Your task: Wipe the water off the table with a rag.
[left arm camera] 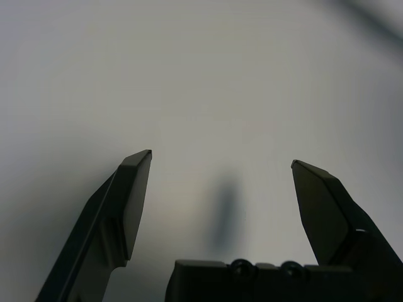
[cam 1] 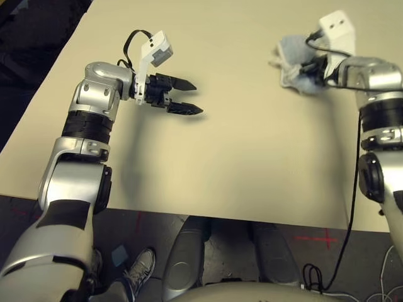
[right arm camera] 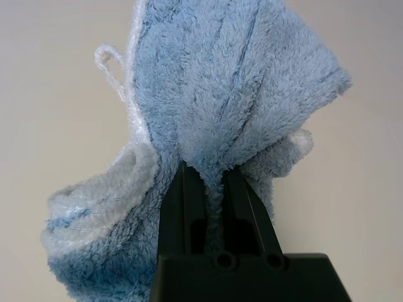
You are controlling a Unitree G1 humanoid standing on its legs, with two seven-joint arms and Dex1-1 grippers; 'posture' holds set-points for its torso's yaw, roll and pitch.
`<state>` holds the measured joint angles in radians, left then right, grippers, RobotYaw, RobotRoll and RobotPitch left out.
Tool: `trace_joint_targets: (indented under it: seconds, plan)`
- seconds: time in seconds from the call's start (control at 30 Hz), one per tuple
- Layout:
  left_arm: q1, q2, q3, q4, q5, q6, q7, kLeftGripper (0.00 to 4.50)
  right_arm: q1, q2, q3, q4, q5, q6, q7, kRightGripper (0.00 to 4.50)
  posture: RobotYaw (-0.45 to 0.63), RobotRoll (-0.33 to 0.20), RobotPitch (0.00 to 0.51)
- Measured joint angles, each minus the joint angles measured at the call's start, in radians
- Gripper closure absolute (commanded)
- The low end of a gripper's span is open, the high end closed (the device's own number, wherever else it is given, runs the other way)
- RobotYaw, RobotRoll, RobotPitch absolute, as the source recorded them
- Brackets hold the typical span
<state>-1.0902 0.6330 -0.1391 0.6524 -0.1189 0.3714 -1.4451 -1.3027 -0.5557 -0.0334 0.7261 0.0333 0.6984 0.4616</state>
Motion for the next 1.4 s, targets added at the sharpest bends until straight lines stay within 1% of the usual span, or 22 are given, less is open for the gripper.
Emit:
trace_joint_targets:
  seconds: [0.1,0.27,0.33,0.47,0.6,0.77,1.0,1.13,1.23,1.33,1.4]
  plan:
    - [-0.002,-0.007,0.000,0.002,0.000,-0.002,0.002,0.00,0.019,-0.020,0.020,-0.036,-0.009,0.061,0.024,4.39,-0.11,0.000,0.316]
    - [-0.004,-0.014,0.000,0.014,0.000,-0.010,0.004,0.00,0.165,-0.056,0.060,-0.136,-0.008,0.205,0.089,4.39,-0.12,0.000,0.314]
    - [-0.005,-0.016,0.000,0.019,0.000,-0.013,0.004,0.00,0.200,-0.066,0.062,-0.181,-0.006,0.250,0.104,4.39,-0.12,0.000,0.315]
    - [-0.011,-0.021,0.000,0.026,0.001,-0.020,0.004,0.00,0.268,-0.114,0.068,-0.289,0.006,0.337,0.149,4.39,-0.12,0.000,0.318]
    - [-0.016,-0.022,0.000,0.029,0.001,-0.022,0.004,0.00,0.304,-0.147,0.087,-0.380,0.033,0.424,0.200,4.39,-0.12,0.000,0.318]
    - [-0.016,-0.022,0.000,0.029,0.001,-0.022,0.004,0.00,0.316,-0.172,0.103,-0.435,0.071,0.497,0.247,4.39,-0.12,0.000,0.318]
    - [-0.016,-0.022,0.000,0.034,0.002,-0.024,0.004,0.00,0.302,-0.169,0.107,-0.477,0.134,0.585,0.284,4.39,-0.12,0.000,0.318]
    - [-0.017,-0.024,0.000,0.037,0.002,-0.024,0.004,0.00,0.256,-0.128,0.099,-0.480,0.180,0.657,0.284,4.39,-0.12,0.000,0.318]
    - [-0.019,-0.027,0.000,0.041,0.003,-0.026,0.005,0.00,0.204,-0.084,0.062,-0.477,0.212,0.704,0.263,4.39,-0.12,0.000,0.321]
    - [-0.022,-0.030,0.000,0.046,0.003,-0.029,0.005,0.00,0.129,-0.055,0.003,-0.440,0.210,0.659,0.195,4.39,-0.12,0.000,0.320]
    - [-0.024,-0.031,0.000,0.048,0.003,-0.032,0.005,0.00,0.082,-0.052,-0.026,-0.380,0.174,0.531,0.116,4.39,-0.12,0.000,0.320]
